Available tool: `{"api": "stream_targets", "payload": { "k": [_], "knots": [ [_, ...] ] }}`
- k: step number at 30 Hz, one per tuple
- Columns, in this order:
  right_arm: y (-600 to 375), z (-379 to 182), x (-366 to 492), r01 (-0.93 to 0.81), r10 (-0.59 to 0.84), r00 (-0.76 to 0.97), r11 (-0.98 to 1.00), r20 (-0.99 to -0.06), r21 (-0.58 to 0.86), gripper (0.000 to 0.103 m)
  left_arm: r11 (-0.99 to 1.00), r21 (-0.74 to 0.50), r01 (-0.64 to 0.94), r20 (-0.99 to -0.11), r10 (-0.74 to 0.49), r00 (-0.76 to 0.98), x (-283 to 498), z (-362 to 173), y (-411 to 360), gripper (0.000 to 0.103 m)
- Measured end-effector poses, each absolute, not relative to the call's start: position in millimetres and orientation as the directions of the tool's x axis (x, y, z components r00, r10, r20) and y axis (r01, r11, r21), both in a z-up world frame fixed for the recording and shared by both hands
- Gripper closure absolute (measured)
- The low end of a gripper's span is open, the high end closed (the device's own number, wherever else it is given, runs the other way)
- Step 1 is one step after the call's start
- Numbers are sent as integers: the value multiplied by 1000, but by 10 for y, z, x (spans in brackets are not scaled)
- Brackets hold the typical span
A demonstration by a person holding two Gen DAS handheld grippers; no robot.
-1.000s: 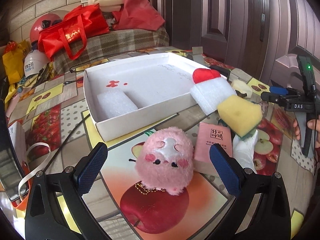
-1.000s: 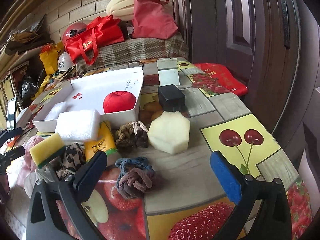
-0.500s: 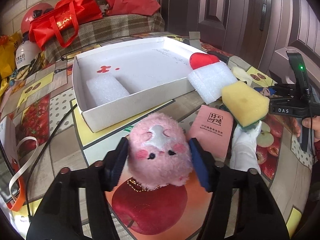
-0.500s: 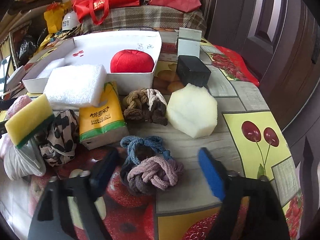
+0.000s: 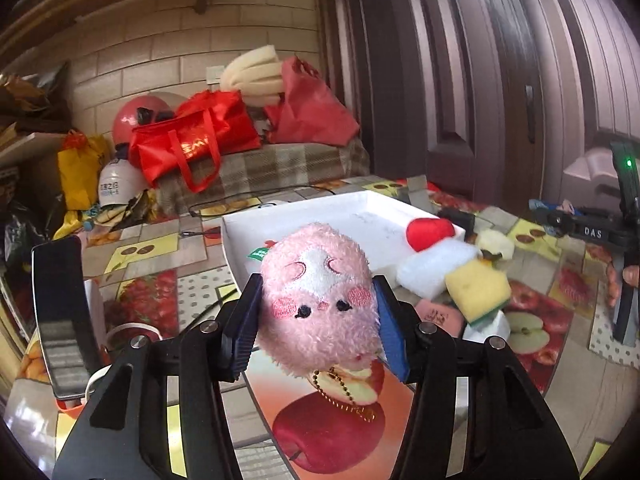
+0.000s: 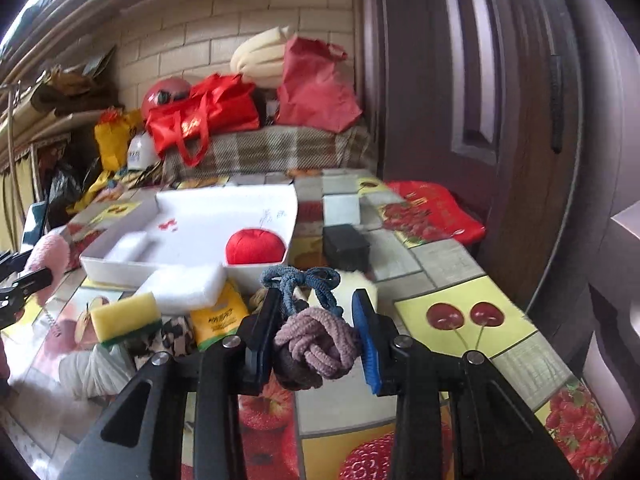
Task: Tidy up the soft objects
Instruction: 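Place the pink pig in the box with the left gripper while the right drops the rope toy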
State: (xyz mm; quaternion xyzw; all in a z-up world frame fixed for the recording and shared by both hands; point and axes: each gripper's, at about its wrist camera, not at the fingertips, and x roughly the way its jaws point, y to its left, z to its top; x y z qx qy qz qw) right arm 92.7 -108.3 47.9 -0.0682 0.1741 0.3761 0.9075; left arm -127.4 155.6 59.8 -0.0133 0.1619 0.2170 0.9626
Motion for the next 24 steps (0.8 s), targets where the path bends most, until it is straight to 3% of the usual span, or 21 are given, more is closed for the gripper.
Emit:
{"api": "stream_targets", "payload": {
  "k": [24],
  "knots": [
    [-63, 430, 1285, -745, 685, 609, 667, -399, 10, 65, 849, -35, -527, -381, 476, 792, -595, 546, 2077, 50]
  ]
}}
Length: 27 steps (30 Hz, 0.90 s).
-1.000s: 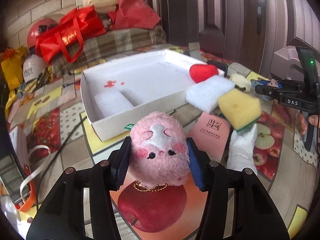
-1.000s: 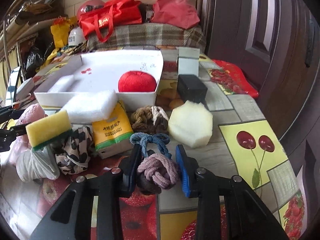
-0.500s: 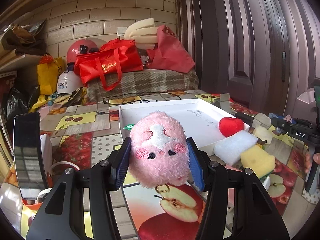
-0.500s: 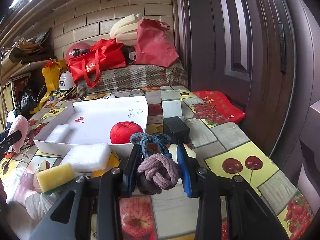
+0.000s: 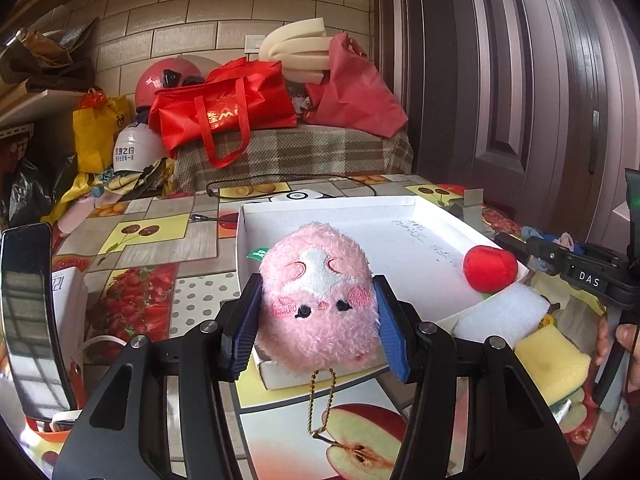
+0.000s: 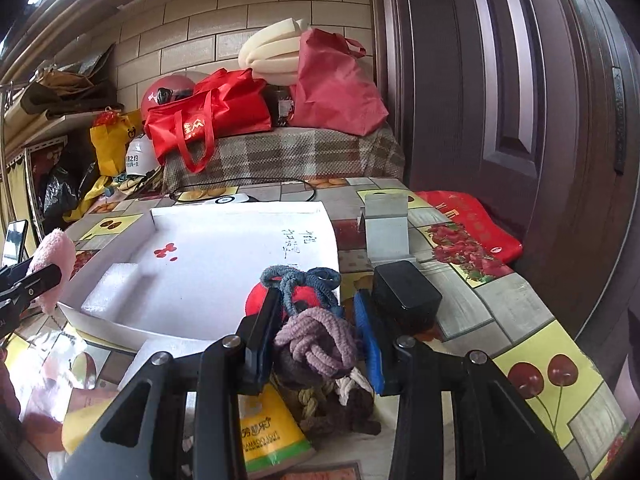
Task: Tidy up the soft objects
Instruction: 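Place the pink pig in the box with the left gripper while the right drops the rope toy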
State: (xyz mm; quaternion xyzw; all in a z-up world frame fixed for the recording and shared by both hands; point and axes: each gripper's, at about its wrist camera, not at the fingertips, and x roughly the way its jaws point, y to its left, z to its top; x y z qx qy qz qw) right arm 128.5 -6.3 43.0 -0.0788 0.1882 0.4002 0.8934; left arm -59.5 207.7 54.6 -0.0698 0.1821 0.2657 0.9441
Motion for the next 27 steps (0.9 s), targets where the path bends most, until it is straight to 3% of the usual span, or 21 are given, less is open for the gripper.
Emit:
{"api": "stream_targets", "payload": {
  "k": [25, 27],
  "knots": [
    [839, 366, 1394, -862, 722, 461, 503, -515, -66, 65, 827, -26, -561, -421, 500, 757, -53, 549, 2420, 48],
    [870, 360, 1361, -867, 721, 460, 491, -519, -85, 61, 827, -24, -562, -432, 498, 752, -32, 541, 2429, 46]
  ]
}}
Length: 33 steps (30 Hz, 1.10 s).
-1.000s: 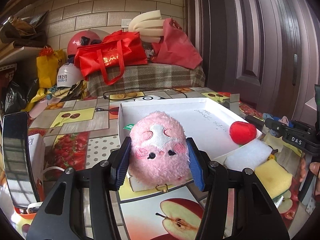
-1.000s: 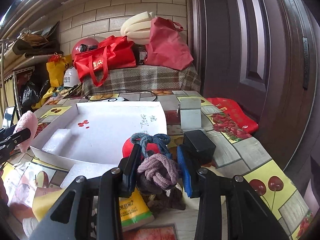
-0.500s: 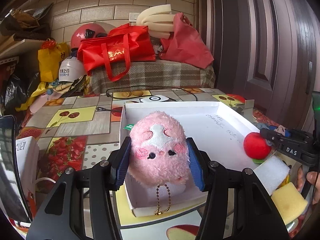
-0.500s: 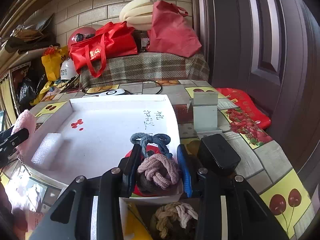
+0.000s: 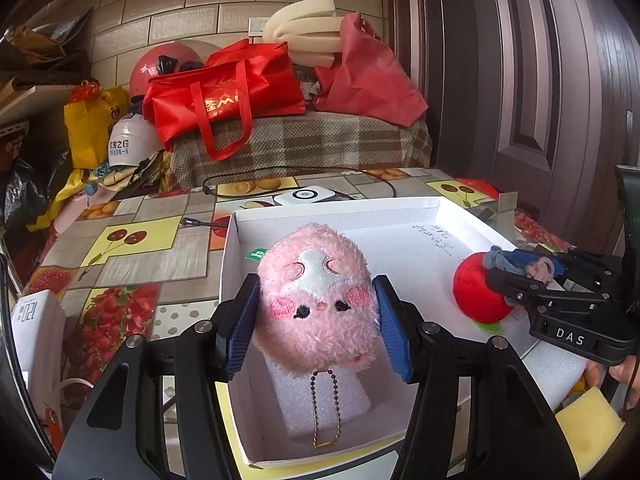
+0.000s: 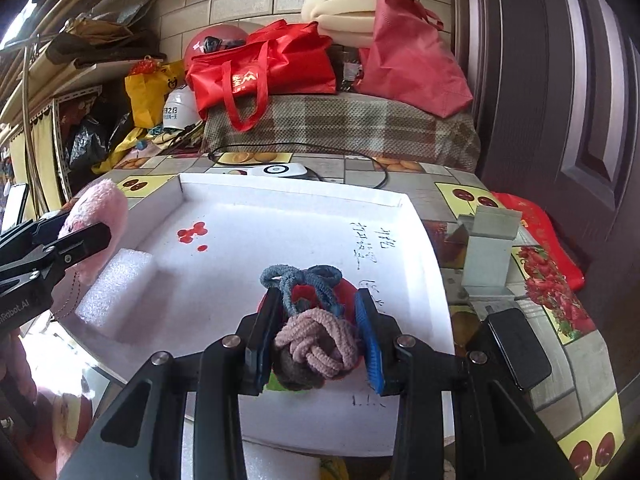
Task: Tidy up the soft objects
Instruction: 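Place the pink pig in the box with the left gripper while the right drops the rope toy, then grasp the pink tissue pack with the left gripper while the right grasps the octagonal sponge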
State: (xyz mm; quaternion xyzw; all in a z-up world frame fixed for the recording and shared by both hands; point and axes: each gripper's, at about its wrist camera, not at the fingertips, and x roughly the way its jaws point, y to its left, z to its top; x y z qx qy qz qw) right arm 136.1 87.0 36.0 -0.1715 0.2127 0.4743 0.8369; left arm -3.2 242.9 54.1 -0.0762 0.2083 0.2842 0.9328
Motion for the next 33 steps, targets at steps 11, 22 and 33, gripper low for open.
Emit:
{"api": "stream_targets", "payload": {
  "k": [11, 22, 33],
  "knots": [
    [735, 438, 1333, -831, 728, 530, 548, -435, -94, 0, 803, -6, -597, -371, 552, 747, -131, 585, 2356, 0],
    [455, 530, 1269, -788, 741, 598, 613, -305, -54, 0, 810, -16, -586, -353, 543, 762, -232, 605, 2320, 0],
    [-173, 497, 1415, -772, 720, 594, 636, -359, 0, 0, 973, 39, -227, -464, 219, 858, -454, 527, 1714, 0]
  ]
}}
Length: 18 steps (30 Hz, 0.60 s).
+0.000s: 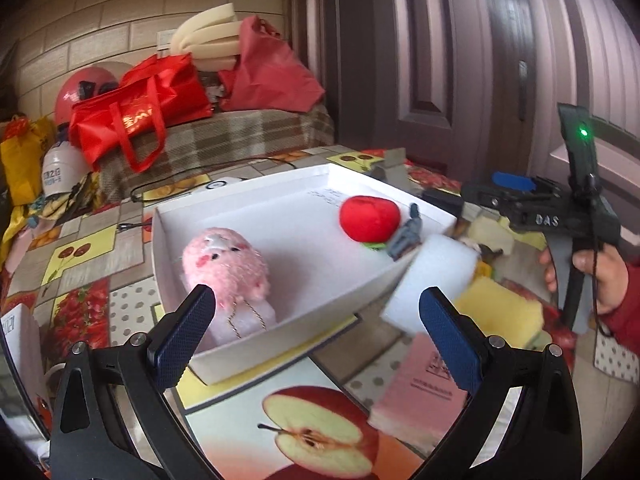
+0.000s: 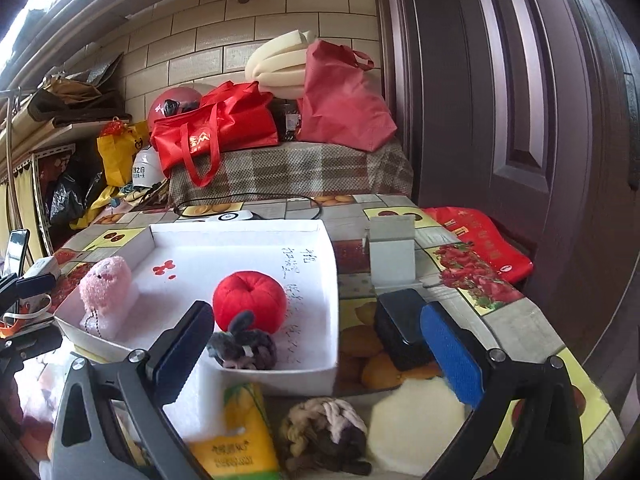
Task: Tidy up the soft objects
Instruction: 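Grasp the pink tissue pack with the left gripper while the right grasps the octagonal sponge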
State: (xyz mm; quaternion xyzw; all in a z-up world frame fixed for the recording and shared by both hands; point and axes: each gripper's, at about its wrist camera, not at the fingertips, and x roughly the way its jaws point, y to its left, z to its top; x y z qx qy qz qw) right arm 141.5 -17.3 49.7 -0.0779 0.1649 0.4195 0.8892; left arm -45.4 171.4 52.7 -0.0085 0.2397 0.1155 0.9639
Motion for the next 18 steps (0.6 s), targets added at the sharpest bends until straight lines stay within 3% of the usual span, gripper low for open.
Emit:
{"api": "stream_targets", "payload": {
  "k": [5, 12, 18],
  "knots": [
    [-457, 448, 1533, -748, 668, 613, 662, -422, -41, 0, 992, 82, -97, -566, 126, 815, -414, 416, 1465, 0],
    [-607, 316, 1728, -751, 603, 578, 657, -550, -68, 0, 981, 196, 13, -658, 122, 743, -297, 225, 1156, 1],
    [-600, 227, 1864, -734, 566, 552, 678, -612, -35, 0, 985, 164, 53, -705, 79, 704, -216, 150, 1178, 25]
  ]
}}
